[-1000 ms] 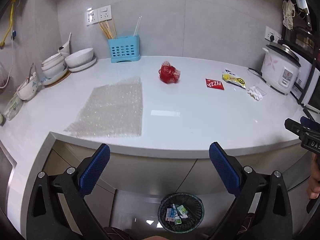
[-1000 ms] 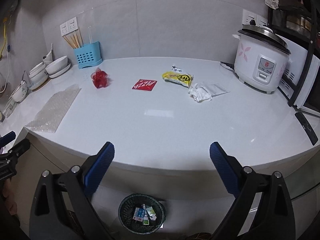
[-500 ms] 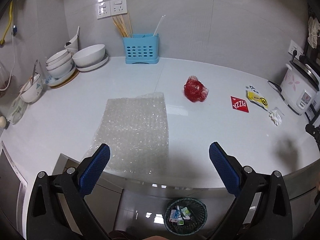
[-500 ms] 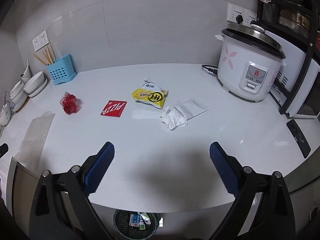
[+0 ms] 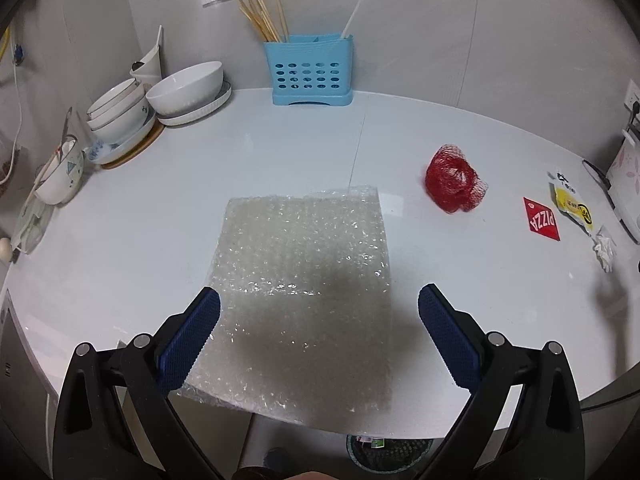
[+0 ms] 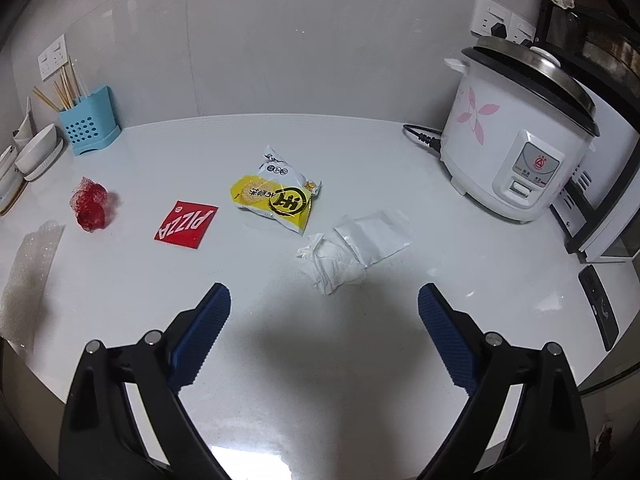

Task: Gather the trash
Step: 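Grasp the bubble wrap sheet with the left gripper while the right gripper grasps the white tissue, then carry the bubble wrap with the left gripper while the right gripper carries the tissue down to the bin, then open the left gripper over the bin while the right gripper releases the white tissue into it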

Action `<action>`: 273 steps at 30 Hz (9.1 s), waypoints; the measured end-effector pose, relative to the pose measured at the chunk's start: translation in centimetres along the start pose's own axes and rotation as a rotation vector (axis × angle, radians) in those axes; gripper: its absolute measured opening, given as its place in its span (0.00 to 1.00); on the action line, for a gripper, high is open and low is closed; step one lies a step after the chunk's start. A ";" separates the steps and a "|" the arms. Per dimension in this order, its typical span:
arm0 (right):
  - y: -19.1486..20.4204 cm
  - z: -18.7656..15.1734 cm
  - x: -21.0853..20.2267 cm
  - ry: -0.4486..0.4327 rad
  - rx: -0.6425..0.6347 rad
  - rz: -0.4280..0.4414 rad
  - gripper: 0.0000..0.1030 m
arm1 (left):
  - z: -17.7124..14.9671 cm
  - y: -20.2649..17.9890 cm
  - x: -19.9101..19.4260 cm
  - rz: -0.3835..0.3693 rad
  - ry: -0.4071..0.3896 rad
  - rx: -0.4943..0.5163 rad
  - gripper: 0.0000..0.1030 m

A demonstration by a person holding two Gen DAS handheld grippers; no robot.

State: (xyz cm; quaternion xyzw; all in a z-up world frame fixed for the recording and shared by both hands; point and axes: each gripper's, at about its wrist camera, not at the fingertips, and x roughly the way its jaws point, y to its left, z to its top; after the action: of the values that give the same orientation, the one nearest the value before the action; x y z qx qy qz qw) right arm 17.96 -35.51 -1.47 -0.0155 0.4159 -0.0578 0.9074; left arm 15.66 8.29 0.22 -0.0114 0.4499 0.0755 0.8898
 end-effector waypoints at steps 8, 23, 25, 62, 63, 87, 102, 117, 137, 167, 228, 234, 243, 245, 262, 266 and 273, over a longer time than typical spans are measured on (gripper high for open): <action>0.4 0.7 5.1 0.063 0.005 -0.015 0.87 | 1.0 0.7 3.9 0.009 0.053 -0.006 0.94; 0.3 2.3 8.3 0.113 -0.002 -0.058 0.80 | 2.0 -2.9 7.9 -0.024 0.133 0.042 0.94; 0.3 2.4 8.6 0.123 -0.008 -0.062 0.76 | 2.0 -3.3 8.0 -0.020 0.137 0.052 0.94; 0.7 2.1 11.5 0.187 0.023 -0.076 0.19 | 1.6 -4.3 9.3 -0.028 0.193 0.018 0.18; 0.6 2.1 11.4 0.186 0.022 -0.075 0.19 | 1.6 -4.5 9.2 -0.027 0.195 0.022 0.14; 1.0 1.5 7.0 0.118 0.017 -0.044 0.18 | 1.4 -5.9 4.1 -0.057 0.107 0.052 0.05; 0.6 1.7 0.0 0.024 0.015 -0.010 0.18 | 1.3 -6.8 -4.0 -0.100 0.006 0.069 0.05; 1.6 0.2 -6.9 -0.055 -0.020 0.054 0.18 | -0.1 -7.8 -11.7 -0.185 -0.064 0.083 0.05; 6.3 -6.0 -17.9 -0.160 -0.108 0.205 0.18 | -7.2 -9.6 -23.0 -0.323 -0.152 0.131 0.05; 9.0 -24.1 -19.4 -0.152 -0.100 0.321 0.18 | -25.4 -10.0 -18.8 -0.432 -0.058 0.089 0.05; 12.8 -45.9 24.2 0.359 -0.014 0.275 0.18 | -45.9 -16.6 25.9 -0.268 0.191 0.157 0.34; 14.8 -46.5 23.9 0.344 -0.029 0.279 0.18 | -44.7 -14.3 25.2 -0.254 0.156 0.081 0.63; 16.7 -47.7 24.6 0.335 -0.073 0.317 0.19 | -43.2 -12.0 23.8 -0.210 0.081 0.068 0.88; 17.4 -47.8 24.6 0.337 -0.086 0.322 0.19 | -43.2 -11.5 23.5 -0.205 0.077 0.069 0.89; 16.8 -48.0 24.1 0.326 -0.102 0.307 0.53 | -41.9 -9.8 22.9 -0.182 0.084 0.030 0.90; 16.1 -47.7 23.9 0.313 -0.077 0.299 0.61 | -41.9 -9.9 22.9 -0.185 0.081 0.034 0.91; 14.5 -46.7 22.4 0.278 -0.048 0.277 0.75 | -41.3 -10.1 21.6 -0.209 0.082 0.055 0.92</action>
State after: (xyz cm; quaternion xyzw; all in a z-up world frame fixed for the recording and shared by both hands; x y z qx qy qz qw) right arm -1.52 -22.82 -49.98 0.0282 0.5366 0.0759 0.8399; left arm -3.24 -2.68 -42.20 -0.0371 0.4841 -0.0305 0.8737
